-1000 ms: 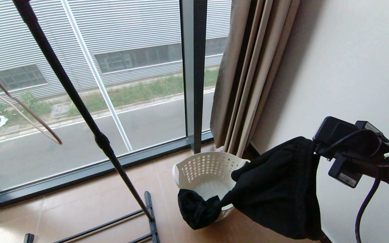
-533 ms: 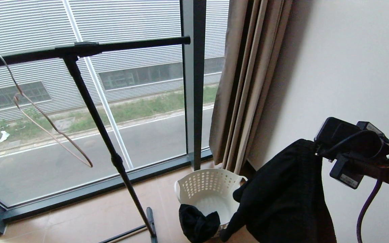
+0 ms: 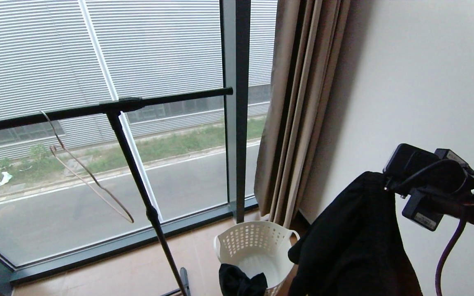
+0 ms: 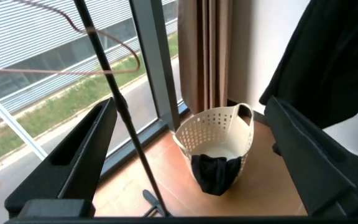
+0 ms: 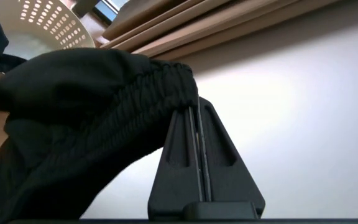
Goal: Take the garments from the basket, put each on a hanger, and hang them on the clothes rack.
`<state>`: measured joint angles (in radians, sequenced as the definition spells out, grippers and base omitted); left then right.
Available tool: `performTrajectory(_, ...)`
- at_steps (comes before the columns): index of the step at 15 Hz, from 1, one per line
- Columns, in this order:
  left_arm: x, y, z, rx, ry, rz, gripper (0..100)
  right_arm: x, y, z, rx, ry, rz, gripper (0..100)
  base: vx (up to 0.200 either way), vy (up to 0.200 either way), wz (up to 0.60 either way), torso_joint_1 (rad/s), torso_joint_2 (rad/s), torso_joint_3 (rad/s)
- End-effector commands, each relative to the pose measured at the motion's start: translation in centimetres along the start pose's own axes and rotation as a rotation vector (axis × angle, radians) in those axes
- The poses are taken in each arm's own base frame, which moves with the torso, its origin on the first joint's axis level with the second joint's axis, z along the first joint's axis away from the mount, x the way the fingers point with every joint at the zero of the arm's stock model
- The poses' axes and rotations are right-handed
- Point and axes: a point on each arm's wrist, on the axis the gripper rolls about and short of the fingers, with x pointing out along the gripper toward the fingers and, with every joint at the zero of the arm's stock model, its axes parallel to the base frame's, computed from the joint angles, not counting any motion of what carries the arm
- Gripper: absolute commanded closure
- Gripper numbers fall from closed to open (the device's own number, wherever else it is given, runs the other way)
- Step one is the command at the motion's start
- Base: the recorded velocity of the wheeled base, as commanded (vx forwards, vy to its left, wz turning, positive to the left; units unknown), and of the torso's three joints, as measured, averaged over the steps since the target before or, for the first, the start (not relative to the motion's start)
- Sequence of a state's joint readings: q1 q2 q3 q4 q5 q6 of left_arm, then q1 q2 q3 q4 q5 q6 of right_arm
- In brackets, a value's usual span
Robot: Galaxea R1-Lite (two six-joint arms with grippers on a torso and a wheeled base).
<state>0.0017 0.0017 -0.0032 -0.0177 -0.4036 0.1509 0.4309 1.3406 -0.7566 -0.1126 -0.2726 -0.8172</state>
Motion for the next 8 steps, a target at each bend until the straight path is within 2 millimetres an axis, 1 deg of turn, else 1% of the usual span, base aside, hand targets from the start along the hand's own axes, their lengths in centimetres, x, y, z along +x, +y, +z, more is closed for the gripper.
performTrajectory(1,0.0,0.0,0.0,0.004,-0.001,0.0,0,0.1,0.1,0.0,-0.002,0.003,0.003,100,0.0,0.0,0.0,0.178,-0.38,-0.198)
performTrajectory(4,0.0,0.0,0.0,-0.006,-0.002,0.002,0,-0.2,0.3,-0.3,0.001,-0.007,0.005,100,0.0,0.0,0.0,0.172,-0.36,-0.194)
performTrajectory(5,0.0,0.0,0.0,-0.008,0.0,0.002,0,-0.6,0.2,-0.3,0.002,-0.014,0.002,100,0.0,0.0,0.0,0.124,-0.31,-0.149)
performTrajectory(6,0.0,0.0,0.0,-0.009,-0.002,0.0,0,-1.0,0.1,-0.3,0.002,-0.018,-0.005,100,0.0,0.0,0.0,0.036,-0.08,-0.046)
performTrajectory(8,0.0,0.0,0.0,-0.034,-0.001,0.0,0,-1.1,0.0,-0.4,0.005,-0.017,-0.009,100,0.0,0.0,0.6,0.022,-0.03,-0.017)
